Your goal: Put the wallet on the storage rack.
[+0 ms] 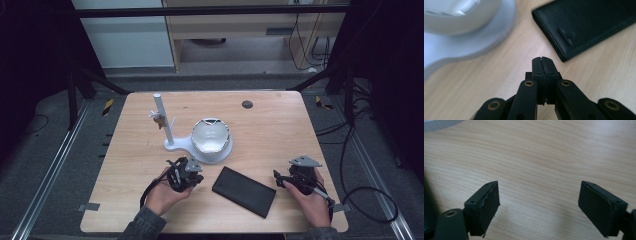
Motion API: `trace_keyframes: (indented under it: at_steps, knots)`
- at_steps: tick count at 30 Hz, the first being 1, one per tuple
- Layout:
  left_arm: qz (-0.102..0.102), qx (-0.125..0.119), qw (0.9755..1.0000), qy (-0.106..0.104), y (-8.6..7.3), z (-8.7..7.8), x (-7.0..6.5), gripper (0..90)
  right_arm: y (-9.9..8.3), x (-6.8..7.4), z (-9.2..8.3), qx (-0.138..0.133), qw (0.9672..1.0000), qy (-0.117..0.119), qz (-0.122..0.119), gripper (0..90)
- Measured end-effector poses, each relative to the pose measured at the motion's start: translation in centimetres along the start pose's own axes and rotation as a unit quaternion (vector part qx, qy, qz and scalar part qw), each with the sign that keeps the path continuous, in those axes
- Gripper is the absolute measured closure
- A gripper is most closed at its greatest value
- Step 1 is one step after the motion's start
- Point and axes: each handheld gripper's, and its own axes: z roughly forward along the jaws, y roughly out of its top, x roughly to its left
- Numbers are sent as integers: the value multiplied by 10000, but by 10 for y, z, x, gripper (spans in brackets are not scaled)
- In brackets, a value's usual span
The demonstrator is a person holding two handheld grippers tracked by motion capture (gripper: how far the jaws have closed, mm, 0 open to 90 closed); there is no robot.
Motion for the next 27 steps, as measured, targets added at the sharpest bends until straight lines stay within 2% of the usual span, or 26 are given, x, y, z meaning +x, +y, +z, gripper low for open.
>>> trace_keyframes:
  at_steps: [3, 6, 9, 11, 17, 27]
  knots:
    - [68, 136, 9999, 51, -5, 7, -3, 899, 0, 0, 0, 16, 10000, 7, -45, 218]
    - [57, 153, 9998, 64, -7, 11, -4, 900, 0, 1, 1, 46, 10000, 35, -70, 249]
    - [104, 254, 9996, 24, -8, 17, -8, 900, 0, 3, 2, 74, 9999, 92, -116, 275]
    - [124, 272, 9996, 13, -9, 19, -9, 900, 1, 3, 3, 80, 9997, 77, -217, 284]
    - [124, 285, 9995, -40, -9, 21, -11, 900, 0, 4, 3, 107, 9997, 92, -218, 291]
    - [257, 263, 9992, -148, -4, 29, -21, 900, 1, 3, 1, 92, 9996, 99, -264, 309]
